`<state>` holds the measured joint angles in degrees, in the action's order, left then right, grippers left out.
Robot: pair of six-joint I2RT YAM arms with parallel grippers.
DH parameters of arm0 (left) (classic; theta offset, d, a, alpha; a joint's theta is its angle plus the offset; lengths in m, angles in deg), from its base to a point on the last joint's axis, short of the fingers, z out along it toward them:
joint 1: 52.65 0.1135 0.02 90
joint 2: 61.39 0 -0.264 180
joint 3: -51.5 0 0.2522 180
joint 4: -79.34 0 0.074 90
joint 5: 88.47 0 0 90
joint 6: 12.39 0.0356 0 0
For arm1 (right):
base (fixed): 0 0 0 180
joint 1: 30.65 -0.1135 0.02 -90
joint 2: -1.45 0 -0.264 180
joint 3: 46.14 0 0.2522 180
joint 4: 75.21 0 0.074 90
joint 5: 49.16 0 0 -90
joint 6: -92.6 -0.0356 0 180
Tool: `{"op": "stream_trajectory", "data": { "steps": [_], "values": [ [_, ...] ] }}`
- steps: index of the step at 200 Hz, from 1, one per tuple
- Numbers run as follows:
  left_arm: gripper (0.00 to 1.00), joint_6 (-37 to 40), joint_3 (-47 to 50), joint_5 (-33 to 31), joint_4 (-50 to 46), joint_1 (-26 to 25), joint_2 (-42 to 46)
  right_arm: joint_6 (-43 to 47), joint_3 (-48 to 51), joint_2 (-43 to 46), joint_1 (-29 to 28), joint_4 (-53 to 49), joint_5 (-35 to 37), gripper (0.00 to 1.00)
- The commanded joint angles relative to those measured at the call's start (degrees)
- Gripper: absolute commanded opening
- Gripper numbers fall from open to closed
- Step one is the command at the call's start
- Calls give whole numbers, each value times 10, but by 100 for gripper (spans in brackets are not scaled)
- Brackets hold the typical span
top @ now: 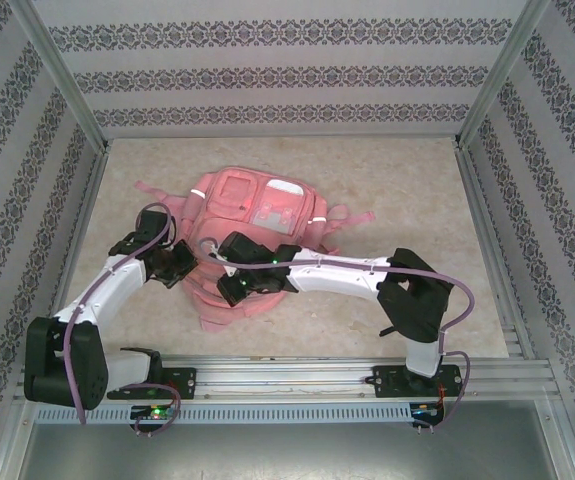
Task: Pack the student bag
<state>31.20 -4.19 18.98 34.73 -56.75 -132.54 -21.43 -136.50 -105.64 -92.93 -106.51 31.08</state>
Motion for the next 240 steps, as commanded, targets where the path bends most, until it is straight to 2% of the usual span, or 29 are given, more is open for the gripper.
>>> {"op": "stream_trajectory", "data": {
  "steps": [1,25,42,59,99,111,123,132,139,147,172,200,240],
  "values": [
    [0,58,-33,-40,9,11,-16,15,21,29,-15,-47,19,0],
    [0,90,-74,-50,-29,44,-13,30,65,64,-11,-107,88,0],
    [0,110,-86,-31,-24,73,-11,25,104,89,3,-137,127,0],
    [0,153,-106,22,-25,107,-31,9,147,115,29,-147,145,0],
    [0,234,-185,34,-74,143,-123,-10,193,158,80,-133,166,0],
    [0,244,-209,66,-71,159,-157,1,185,158,81,-119,155,0],
    [23,222,-233,151,-72,176,-193,1,170,154,78,-95,109,0],
    [28,205,-251,217,-82,181,-216,-11,154,148,70,-75,74,0],
    [29,203,-259,241,-97,178,-223,-21,138,144,59,-54,49,0],
    [29,206,-258,236,-112,170,-214,-26,123,138,45,-30,25,0],
    [33,220,-213,151,-150,154,-128,-8,55,104,11,-13,-1,0],
    [39,217,-152,108,-209,137,-33,-3,18,77,3,5,-29,0],
    [43,130,-55,96,-187,94,94,4,8,61,-1,13,-69,0]
  ]
}}
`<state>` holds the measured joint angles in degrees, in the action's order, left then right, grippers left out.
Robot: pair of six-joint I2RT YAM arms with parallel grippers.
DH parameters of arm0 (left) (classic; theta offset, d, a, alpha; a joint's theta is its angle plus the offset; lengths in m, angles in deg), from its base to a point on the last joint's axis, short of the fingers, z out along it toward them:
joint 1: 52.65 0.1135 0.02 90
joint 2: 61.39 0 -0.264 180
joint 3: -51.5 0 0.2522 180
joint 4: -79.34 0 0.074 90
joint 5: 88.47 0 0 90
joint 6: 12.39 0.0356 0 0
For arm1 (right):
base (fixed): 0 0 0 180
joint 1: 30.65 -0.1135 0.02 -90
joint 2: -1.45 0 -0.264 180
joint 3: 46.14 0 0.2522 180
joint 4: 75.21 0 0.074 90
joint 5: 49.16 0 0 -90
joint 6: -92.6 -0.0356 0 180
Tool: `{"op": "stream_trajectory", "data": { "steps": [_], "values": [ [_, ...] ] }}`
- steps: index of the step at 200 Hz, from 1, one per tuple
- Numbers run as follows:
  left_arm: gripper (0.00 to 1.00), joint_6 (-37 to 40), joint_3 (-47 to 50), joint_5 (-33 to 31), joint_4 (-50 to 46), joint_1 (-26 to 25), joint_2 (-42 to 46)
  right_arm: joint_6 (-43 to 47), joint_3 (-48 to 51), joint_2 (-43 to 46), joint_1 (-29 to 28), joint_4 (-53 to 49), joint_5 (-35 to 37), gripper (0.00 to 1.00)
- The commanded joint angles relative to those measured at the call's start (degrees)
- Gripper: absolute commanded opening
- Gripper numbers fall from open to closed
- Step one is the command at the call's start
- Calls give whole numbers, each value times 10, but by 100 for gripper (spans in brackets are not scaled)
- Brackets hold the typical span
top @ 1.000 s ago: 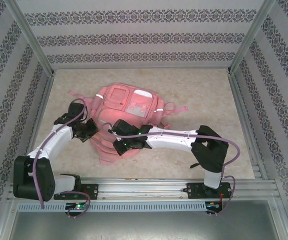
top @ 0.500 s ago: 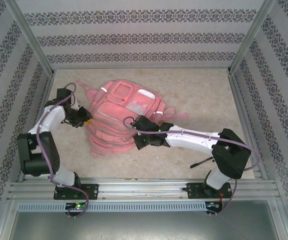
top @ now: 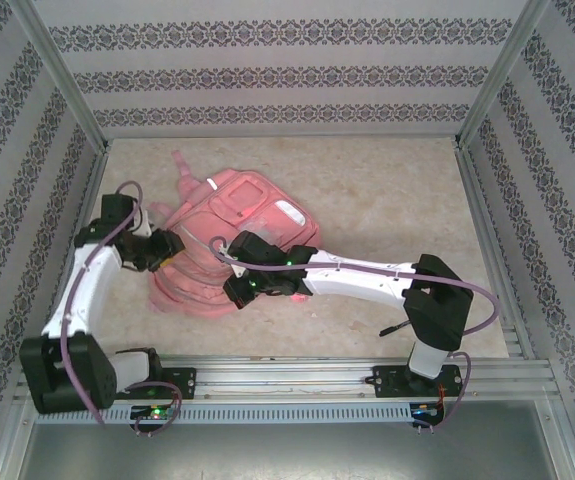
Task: Pack the student bag
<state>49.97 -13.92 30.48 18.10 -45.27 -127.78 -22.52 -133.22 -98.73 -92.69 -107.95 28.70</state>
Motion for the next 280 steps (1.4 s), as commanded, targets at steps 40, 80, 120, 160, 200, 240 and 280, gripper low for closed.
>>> {"op": "stream_trajectory", "data": {
  "steps": [40,80,120,160,200,240,280],
  "values": [
    [44,-132,91,-58,16,-52,77,15,-29,-14,-13,31,-50,0],
    [29,-169,120,-67,91,-62,44,8,-30,-12,-26,37,-43,0],
    [0,-150,70,-96,97,-61,5,30,0,3,-27,2,-17,0],
    [0,-111,30,-114,61,-57,1,85,70,30,5,-92,87,0],
    [0,-81,59,-106,64,-48,4,50,80,35,92,-189,189,0],
    [0,-61,78,-80,78,-45,24,-65,66,-15,204,-240,116,0],
    [3,22,66,74,92,-67,15,-71,79,44,201,-197,47,22]
  ]
}}
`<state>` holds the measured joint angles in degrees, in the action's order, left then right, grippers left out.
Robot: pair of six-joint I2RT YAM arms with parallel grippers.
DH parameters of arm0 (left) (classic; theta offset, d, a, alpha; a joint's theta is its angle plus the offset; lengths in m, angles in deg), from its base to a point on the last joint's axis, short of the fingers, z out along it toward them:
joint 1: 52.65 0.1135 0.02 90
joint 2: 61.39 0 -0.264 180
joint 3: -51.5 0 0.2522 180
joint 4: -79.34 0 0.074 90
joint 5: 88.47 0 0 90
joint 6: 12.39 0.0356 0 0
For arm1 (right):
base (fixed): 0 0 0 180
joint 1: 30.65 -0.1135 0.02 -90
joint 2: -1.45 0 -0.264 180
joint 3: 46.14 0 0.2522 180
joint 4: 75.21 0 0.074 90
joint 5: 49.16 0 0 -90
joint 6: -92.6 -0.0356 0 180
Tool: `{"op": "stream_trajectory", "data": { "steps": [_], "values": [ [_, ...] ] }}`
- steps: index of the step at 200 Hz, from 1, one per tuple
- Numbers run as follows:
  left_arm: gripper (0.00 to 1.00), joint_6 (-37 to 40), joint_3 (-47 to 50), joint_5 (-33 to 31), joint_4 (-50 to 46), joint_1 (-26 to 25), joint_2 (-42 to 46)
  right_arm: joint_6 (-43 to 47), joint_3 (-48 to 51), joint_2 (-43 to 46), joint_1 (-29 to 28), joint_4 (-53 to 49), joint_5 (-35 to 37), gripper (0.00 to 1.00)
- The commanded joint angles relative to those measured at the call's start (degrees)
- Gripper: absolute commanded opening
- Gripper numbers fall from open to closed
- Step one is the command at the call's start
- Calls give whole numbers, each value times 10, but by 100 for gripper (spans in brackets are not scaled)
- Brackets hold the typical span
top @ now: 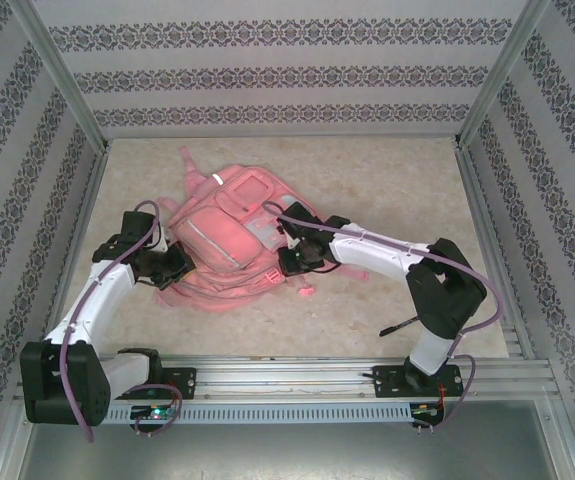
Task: Pack the student bag
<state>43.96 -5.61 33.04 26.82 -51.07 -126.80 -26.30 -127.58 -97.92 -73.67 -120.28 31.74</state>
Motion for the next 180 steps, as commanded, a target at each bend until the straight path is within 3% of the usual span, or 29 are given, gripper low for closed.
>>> {"op": "stream_trajectory", "data": {
  "steps": [1,24,44,87,108,121,127,130,161,180],
  "values": [
    [4,86,-19,47,1,-12,5,-33,23,38,12,-74,18,23],
    [29,174,-83,-12,-71,-89,12,-28,40,107,15,-78,87,38],
    [32,229,-118,-21,-67,-161,10,-12,64,176,20,-71,155,41],
    [38,297,-199,-178,-102,-303,-86,57,158,350,23,9,268,54],
    [49,339,-250,-260,-128,-352,-159,84,234,435,27,85,287,62],
    [52,357,-274,-307,-137,-364,-205,84,273,479,34,115,283,69],
    [53,365,-285,-325,-144,-366,-225,82,286,495,37,122,280,92],
    [53,368,-291,-333,-148,-367,-235,78,291,501,39,124,279,97],
    [55,358,-328,-367,-191,-368,-322,77,307,503,78,103,187,98],
    [55,321,-346,-352,-192,-367,-367,37,313,477,123,106,95,98]
  ]
}}
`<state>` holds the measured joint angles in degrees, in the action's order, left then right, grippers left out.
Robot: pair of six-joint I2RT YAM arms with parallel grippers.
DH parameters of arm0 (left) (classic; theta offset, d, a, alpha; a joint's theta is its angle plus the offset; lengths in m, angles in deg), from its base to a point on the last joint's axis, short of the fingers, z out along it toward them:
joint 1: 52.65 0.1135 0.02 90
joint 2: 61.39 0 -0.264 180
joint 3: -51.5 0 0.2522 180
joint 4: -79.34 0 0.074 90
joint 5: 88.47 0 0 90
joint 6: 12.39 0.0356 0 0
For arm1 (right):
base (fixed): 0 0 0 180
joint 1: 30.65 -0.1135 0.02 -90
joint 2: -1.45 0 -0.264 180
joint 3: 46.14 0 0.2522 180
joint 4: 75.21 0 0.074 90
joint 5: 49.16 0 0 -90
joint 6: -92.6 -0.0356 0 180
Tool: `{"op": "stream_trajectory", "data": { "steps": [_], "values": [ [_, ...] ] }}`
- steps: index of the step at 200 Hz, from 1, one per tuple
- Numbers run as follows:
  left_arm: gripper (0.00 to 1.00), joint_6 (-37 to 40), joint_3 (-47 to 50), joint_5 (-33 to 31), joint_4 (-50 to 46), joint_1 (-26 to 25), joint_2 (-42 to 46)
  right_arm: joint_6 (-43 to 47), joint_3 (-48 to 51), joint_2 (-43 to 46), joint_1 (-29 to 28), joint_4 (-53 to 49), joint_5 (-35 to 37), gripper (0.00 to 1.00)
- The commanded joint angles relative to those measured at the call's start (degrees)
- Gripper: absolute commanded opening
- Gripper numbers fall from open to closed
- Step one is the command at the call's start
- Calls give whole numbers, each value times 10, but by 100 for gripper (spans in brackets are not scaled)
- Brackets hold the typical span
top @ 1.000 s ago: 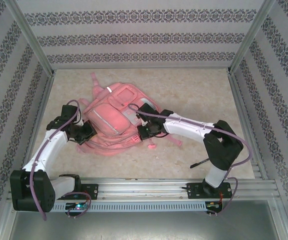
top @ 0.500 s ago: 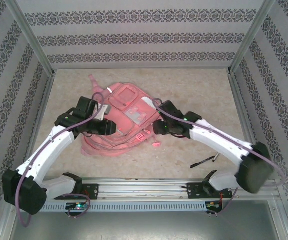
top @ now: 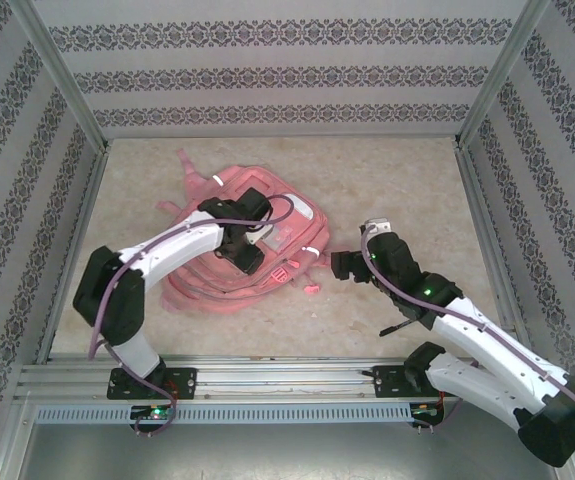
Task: Pack the student bag
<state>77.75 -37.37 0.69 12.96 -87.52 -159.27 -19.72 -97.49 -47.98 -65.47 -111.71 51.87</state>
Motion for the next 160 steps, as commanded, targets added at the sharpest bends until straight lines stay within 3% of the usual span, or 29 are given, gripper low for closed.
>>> {"op": "stream_trajectory", "data": {
  "steps": [1,34,47,66,76,93,103,117,138,150,160],
  "values": [
    [55,-18,-30,-26,-54,-2,-45,-31,13,-24,43,22,-112,98],
    [47,-70,-82,-25,-64,-2,-104,-117,25,-85,127,58,-285,98],
    [40,-81,-93,-4,-56,-2,-112,-97,1,-109,129,22,-293,98],
    [13,-97,-97,43,-28,-2,-113,-79,-13,-119,126,10,-289,96],
    [10,-111,-99,66,-8,-2,-114,-78,-13,-116,124,11,-276,94],
    [9,-138,-104,123,31,-1,-114,-84,-14,-114,123,-8,-226,93],
    [9,-159,-107,158,56,1,-114,-100,-18,-112,131,-27,-210,98],
    [10,-189,-122,204,72,2,-116,-210,-22,-90,169,-50,-178,98],
    [20,-214,-134,225,86,0,-94,-247,57,-39,248,84,-345,98],
    [33,-206,-128,203,87,1,-66,-300,98,-17,270,142,-384,98],
    [37,-186,-128,169,69,1,-47,-278,86,-23,273,125,-405,98]
  ]
}}
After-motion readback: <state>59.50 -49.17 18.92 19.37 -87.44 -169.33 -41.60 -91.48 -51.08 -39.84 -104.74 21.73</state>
